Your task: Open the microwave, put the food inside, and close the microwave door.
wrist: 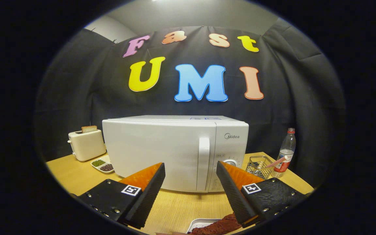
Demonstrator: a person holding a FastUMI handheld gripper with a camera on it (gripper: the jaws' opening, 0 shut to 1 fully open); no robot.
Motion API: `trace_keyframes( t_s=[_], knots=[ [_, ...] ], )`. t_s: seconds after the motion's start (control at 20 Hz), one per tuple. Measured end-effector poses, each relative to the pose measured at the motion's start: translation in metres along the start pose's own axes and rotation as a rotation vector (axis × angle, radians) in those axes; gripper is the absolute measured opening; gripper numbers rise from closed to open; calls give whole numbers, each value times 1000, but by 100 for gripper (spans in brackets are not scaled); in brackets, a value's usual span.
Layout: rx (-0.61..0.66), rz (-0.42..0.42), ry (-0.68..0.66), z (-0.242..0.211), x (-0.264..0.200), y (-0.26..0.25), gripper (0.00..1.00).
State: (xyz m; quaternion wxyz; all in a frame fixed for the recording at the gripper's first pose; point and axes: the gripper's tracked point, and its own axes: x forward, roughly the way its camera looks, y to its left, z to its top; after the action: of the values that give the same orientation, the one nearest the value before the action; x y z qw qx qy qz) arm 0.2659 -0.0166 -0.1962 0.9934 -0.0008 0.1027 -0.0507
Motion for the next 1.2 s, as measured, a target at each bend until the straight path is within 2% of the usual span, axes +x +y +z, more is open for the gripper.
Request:
trace_keyframes(
  t_s=[0.6,1.05,1.2],
  knots=[
    [50,-7,93,-35,48,-2,97],
    [47,-31,76,-38,66,-12,97],
    [50,-59,63,-36,74,-19,75]
  ],
)
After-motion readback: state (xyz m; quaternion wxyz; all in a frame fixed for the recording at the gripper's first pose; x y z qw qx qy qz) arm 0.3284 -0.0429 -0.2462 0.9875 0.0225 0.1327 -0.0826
